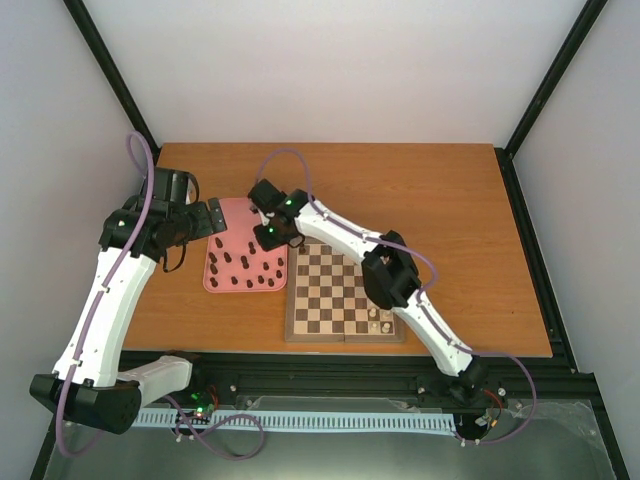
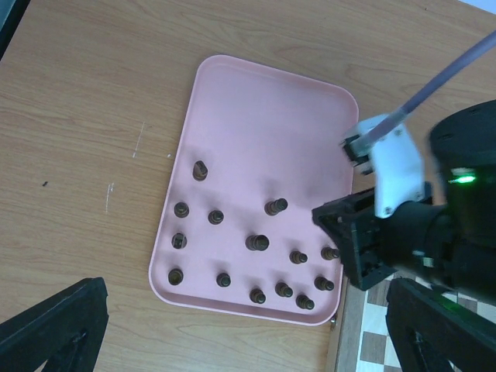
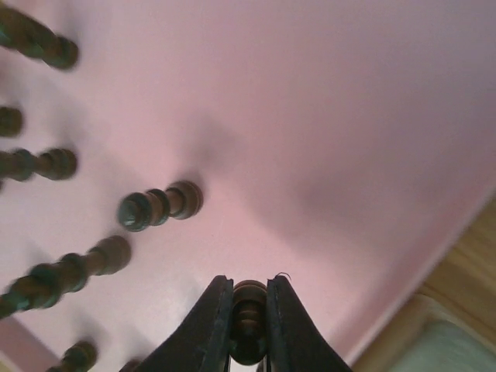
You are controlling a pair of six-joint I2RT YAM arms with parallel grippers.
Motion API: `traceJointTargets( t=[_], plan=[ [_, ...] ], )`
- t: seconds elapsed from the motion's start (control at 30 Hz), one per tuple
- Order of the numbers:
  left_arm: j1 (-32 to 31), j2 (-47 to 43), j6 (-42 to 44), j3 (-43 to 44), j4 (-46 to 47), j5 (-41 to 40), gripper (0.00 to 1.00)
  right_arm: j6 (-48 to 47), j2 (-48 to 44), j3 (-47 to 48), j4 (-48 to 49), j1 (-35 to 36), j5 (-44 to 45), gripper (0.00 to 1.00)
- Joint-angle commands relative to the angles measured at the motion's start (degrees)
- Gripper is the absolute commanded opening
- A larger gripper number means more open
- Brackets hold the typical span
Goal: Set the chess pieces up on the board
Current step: Pick up the chess piece from the storage box, then place the chess piece on the chessboard.
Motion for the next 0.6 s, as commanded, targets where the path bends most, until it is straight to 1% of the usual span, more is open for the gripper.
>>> traceJointTargets(
  t=[0.0,0.13,0.27,0.4,0.57],
  plan=[
    [0.2,0.0,0.0,0.1,1.1,0.4,1.00,-0.5,-9.4,2.0,0.9,-1.9,2.4,0.07],
    [0.2,0.3,-0.3,-0.4,1.5,0.9,1.00,-0.9,-14.0,-2.2,-0.4,-4.0,3.7,0.07],
    [0.2,0.5,-0.5,-0.6,1.9,1.2,1.00,-1.3,-20.1,-13.1,0.8,-6.2,6.0,0.06],
    [0.2,1.1,-0.4,-0.7,2.0,1.5,1.00,-0.2,-24.9,-24.0,3.6,-8.0,5.8,0.06],
    [0.2,1.6,-0.3,-1.0,2.3,1.8,1.00,-0.4,-26.6,-29.0,4.5,-8.1,5.7,0.06]
  ],
)
